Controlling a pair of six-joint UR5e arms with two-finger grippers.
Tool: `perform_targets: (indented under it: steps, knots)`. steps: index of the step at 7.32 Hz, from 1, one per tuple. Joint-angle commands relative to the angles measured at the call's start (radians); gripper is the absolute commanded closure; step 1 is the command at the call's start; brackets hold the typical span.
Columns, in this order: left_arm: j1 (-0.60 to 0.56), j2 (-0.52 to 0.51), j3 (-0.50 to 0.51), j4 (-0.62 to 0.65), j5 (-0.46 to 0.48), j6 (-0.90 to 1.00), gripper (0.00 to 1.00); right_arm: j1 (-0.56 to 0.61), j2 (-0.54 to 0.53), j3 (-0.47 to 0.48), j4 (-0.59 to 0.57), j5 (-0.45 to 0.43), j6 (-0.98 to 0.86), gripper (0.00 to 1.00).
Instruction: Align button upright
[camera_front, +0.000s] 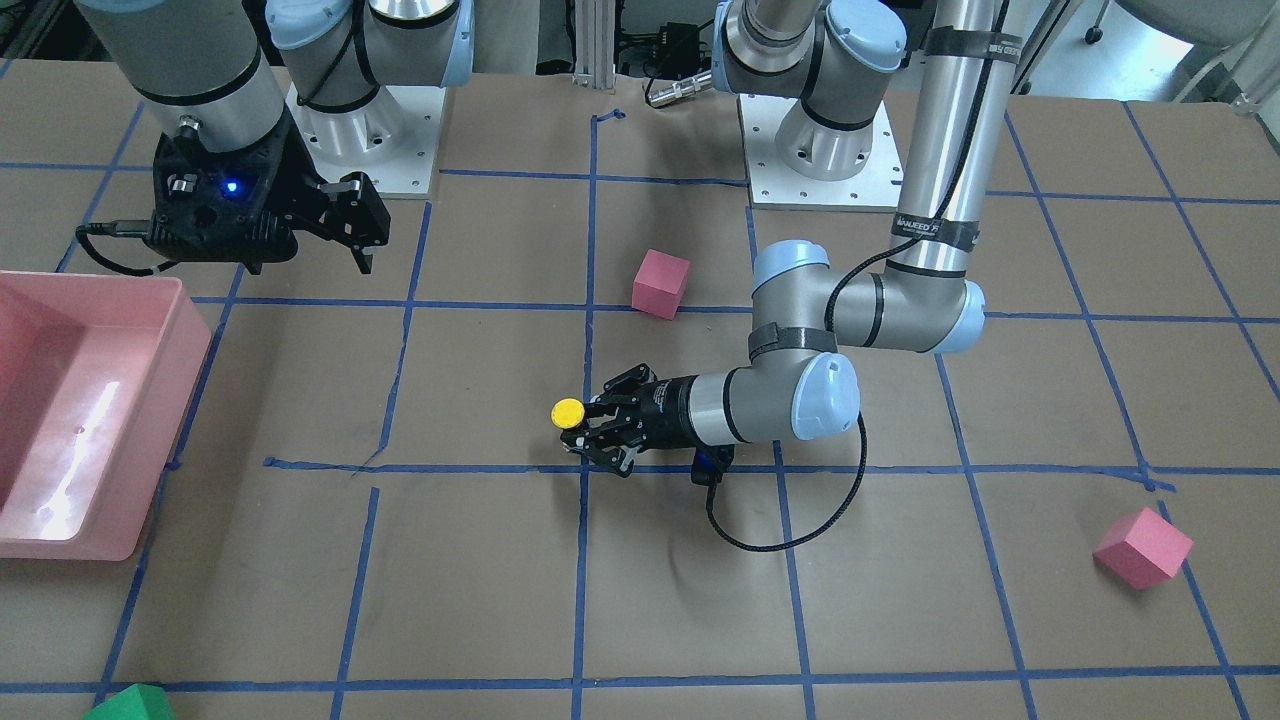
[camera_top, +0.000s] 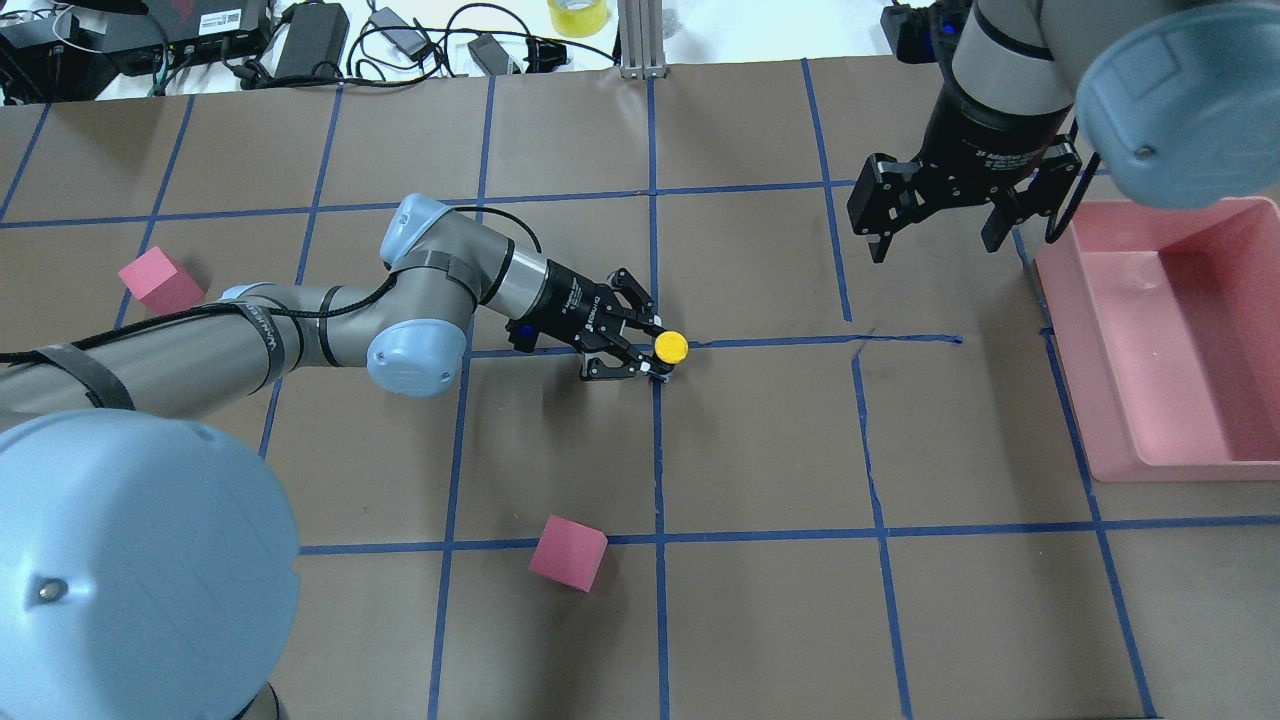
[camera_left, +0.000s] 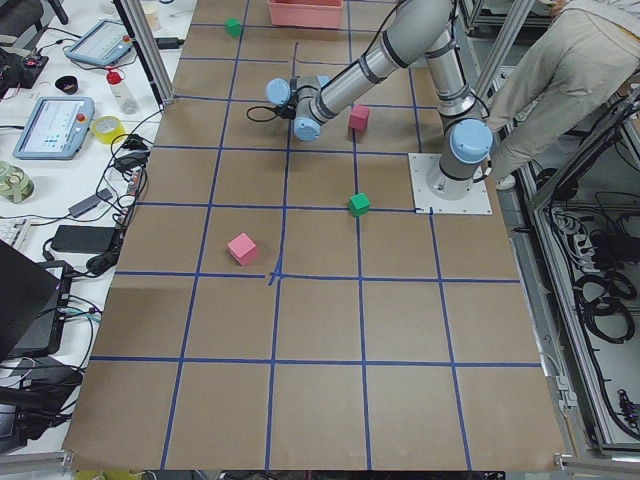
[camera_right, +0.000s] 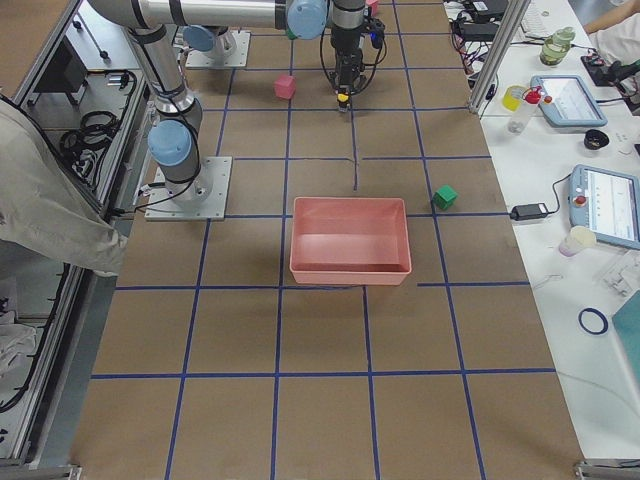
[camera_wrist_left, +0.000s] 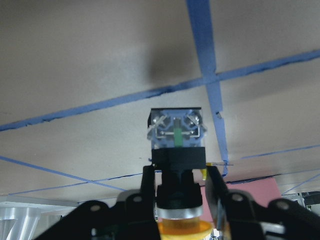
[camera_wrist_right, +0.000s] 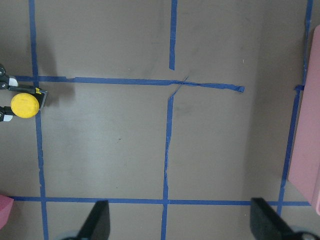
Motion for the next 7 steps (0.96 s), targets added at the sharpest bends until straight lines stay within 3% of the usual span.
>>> perform_targets:
  steps: [1, 2, 3, 4, 6, 7]
  knots:
    - [0.0, -0.005, 0.004, 0.0, 0.016, 0.001, 0.01, 0.0, 0.0, 0.001, 0.0, -0.002, 0.0, 0.0]
    - [0.0, 0.002, 0.007, 0.0, 0.016, 0.006, 0.0, 0.0, 0.0, 0.002, -0.002, -0.002, 0.0, 0.0]
    - [0.003, 0.02, 0.02, 0.003, 0.074, 0.022, 0.0, 0.0, 0.0, 0.005, -0.002, 0.006, 0.002, 0.0]
    - [0.03, 0.034, 0.049, -0.003, 0.181, 0.024, 0.0, 0.0, 0.0, 0.005, -0.002, 0.004, 0.003, 0.0]
    - [0.057, 0.09, 0.083, -0.029, 0.258, 0.026, 0.0, 0.0, -0.005, 0.005, -0.002, 0.01, -0.001, 0.0]
    - [0.063, 0.133, 0.117, -0.072, 0.37, 0.106, 0.0, 0.0, -0.003, 0.005, -0.003, 0.013, 0.0, 0.0]
